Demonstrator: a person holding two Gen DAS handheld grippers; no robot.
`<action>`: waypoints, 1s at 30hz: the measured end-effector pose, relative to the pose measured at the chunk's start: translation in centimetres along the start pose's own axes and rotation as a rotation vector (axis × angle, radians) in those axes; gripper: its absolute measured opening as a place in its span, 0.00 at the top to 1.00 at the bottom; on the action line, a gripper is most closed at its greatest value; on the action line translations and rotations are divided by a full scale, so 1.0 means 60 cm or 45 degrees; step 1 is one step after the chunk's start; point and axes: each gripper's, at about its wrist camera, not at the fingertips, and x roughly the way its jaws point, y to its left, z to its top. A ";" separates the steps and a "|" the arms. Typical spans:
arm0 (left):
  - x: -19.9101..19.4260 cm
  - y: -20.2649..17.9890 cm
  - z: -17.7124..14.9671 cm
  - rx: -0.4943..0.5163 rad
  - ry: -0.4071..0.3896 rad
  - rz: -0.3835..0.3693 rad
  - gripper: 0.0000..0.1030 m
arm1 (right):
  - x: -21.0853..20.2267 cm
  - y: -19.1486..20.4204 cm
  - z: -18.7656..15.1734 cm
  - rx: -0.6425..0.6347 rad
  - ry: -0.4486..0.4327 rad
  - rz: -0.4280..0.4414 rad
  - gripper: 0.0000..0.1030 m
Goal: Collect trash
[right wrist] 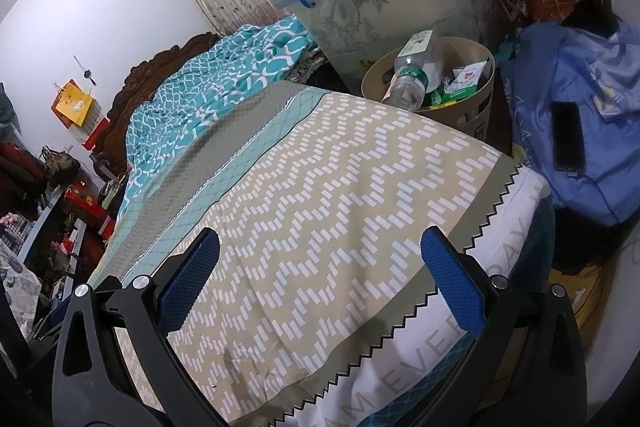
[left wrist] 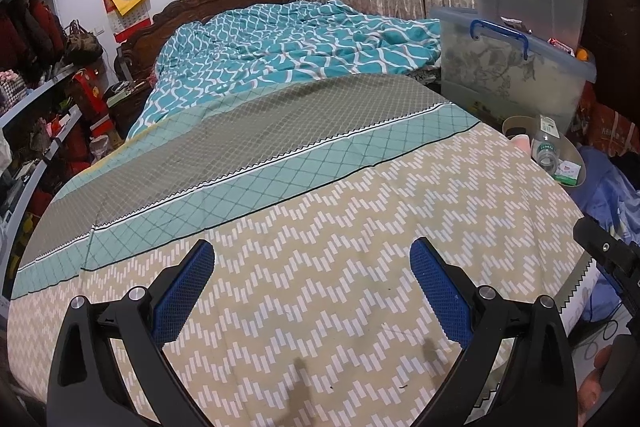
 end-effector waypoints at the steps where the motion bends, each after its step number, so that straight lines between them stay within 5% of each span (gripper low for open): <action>1: 0.000 0.000 0.000 0.000 0.000 0.000 0.08 | 0.001 -0.001 0.000 0.007 0.002 0.002 0.03; 30: -0.011 -0.002 -0.008 0.024 -0.037 0.008 0.08 | 0.011 -0.001 -0.008 0.018 0.050 0.007 0.03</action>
